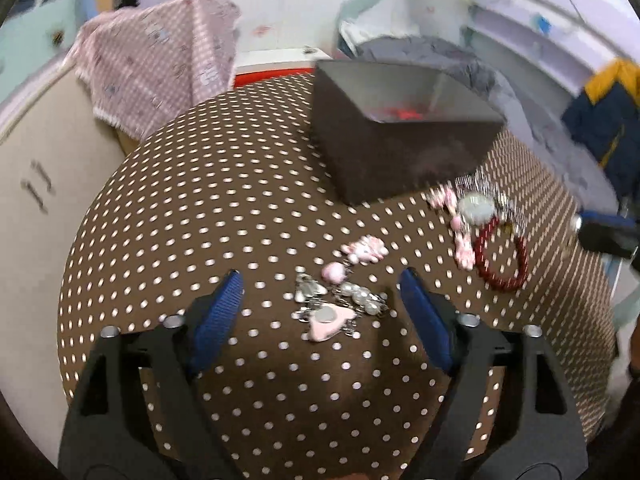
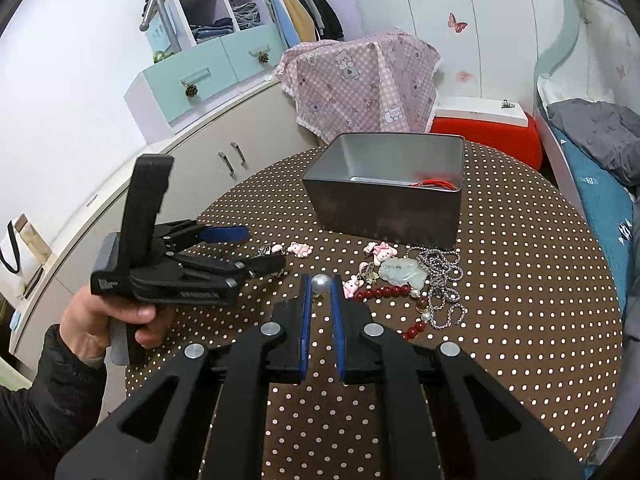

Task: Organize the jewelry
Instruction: 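Grasp the pink charm keychain with pearls using the left gripper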

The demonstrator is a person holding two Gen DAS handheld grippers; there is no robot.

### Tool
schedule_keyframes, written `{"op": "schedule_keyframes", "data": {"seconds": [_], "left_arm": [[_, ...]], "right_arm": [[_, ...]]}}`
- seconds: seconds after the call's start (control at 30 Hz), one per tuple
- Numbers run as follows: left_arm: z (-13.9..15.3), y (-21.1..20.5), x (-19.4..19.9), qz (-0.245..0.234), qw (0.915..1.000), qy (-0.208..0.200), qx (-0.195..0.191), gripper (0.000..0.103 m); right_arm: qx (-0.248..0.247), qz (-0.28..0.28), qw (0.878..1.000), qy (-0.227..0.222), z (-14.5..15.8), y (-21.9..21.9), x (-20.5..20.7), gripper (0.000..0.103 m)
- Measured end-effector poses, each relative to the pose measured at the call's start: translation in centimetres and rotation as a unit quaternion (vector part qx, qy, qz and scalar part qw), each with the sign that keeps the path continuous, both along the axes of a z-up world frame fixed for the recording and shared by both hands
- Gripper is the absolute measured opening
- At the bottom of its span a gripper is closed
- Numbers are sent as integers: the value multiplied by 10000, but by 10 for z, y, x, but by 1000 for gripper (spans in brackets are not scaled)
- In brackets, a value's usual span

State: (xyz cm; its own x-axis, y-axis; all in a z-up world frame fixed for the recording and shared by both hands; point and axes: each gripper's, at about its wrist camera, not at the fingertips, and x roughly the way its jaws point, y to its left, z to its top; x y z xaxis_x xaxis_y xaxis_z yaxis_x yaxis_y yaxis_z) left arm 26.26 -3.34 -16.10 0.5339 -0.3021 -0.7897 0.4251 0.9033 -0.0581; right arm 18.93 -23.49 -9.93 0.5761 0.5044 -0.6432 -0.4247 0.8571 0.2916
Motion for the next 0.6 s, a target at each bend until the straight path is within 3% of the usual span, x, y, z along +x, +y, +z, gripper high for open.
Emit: {"op": "schedule_keyframes", "data": {"seconds": [0.07,0.1,0.13,0.6], "left_arm": [[-2,-12,-7,-201,9991,-161,328,43],[-1,-14,-9,-323,9991,-133,229,23],[1,-14,-12,-387,9991,-114,143,13],[11,20,-71,-195,9982,-567,-17,13]], "right_arm": [[-4,0,10000,8,-1,0,0,8],[-8,1,10000,10,-1,0,0,8],[-8,3,10000,10,-1,0,0,8],[21,10,10000,8,-3,0,-3,8]]}}
